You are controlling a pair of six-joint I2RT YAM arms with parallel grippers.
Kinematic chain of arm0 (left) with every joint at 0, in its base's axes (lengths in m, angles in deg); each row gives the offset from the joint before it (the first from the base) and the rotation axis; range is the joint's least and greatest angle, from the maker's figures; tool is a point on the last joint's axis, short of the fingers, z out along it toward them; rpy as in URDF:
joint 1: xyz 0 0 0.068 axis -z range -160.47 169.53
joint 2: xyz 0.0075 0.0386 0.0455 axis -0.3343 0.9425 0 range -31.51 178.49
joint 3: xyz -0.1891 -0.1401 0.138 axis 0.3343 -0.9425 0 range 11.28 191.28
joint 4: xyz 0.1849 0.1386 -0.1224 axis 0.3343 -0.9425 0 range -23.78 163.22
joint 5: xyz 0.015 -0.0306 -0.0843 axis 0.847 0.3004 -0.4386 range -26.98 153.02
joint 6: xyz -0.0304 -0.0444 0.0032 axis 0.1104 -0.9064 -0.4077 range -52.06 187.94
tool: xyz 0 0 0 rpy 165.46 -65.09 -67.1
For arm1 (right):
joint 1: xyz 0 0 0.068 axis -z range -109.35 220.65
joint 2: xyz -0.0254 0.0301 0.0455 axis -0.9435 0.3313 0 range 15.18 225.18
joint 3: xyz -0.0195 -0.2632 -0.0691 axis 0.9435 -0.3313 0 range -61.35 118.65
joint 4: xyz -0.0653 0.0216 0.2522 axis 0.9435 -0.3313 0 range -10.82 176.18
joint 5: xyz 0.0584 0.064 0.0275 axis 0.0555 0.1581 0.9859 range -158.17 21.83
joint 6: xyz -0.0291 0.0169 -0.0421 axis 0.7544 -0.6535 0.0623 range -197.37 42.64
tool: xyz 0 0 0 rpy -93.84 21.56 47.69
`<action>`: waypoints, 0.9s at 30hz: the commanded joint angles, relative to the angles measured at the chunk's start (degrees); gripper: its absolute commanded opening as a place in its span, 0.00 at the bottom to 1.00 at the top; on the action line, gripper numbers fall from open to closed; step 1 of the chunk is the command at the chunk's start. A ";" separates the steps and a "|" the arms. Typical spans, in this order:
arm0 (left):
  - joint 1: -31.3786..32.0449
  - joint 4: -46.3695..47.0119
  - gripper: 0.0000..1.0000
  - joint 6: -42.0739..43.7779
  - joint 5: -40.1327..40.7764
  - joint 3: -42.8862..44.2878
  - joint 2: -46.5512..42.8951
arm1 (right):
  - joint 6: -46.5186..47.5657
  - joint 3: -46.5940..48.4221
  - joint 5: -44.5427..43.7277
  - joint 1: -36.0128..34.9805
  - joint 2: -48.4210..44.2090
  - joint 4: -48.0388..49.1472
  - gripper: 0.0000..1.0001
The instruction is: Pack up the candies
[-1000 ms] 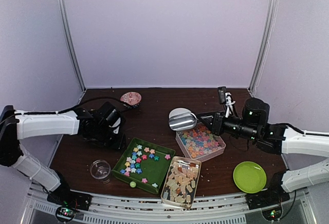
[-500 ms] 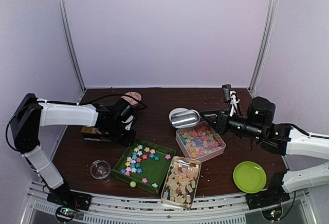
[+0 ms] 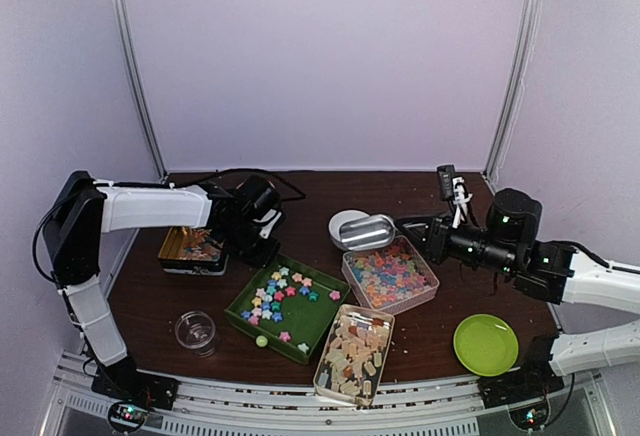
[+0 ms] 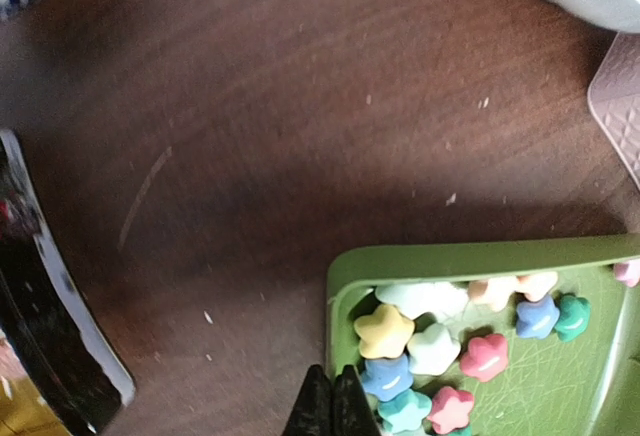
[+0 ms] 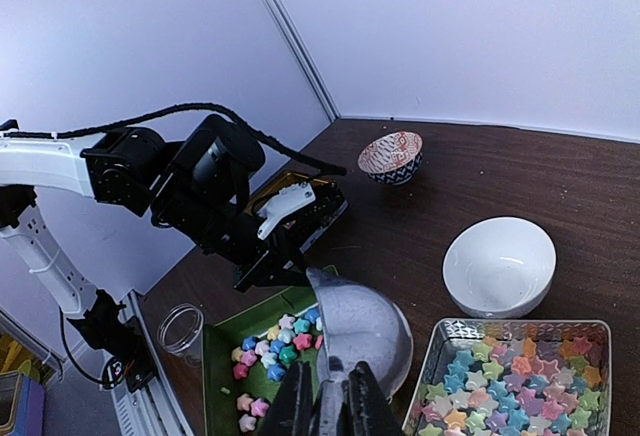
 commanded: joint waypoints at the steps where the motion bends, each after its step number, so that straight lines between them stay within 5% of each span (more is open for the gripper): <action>1: -0.28 0.88 0.00 6.85 3.78 5.65 1.71 | 1.33 0.92 -1.44 0.46 -1.66 -0.24 0.00; 21: -6.07 -3.47 0.00 12.76 -2.49 20.71 14.16 | 1.82 0.07 -1.67 0.81 -1.81 -1.10 0.00; 27: -6.45 -4.17 0.14 11.97 -2.36 21.12 14.57 | 1.52 -0.23 -1.66 0.76 -2.42 -1.25 0.00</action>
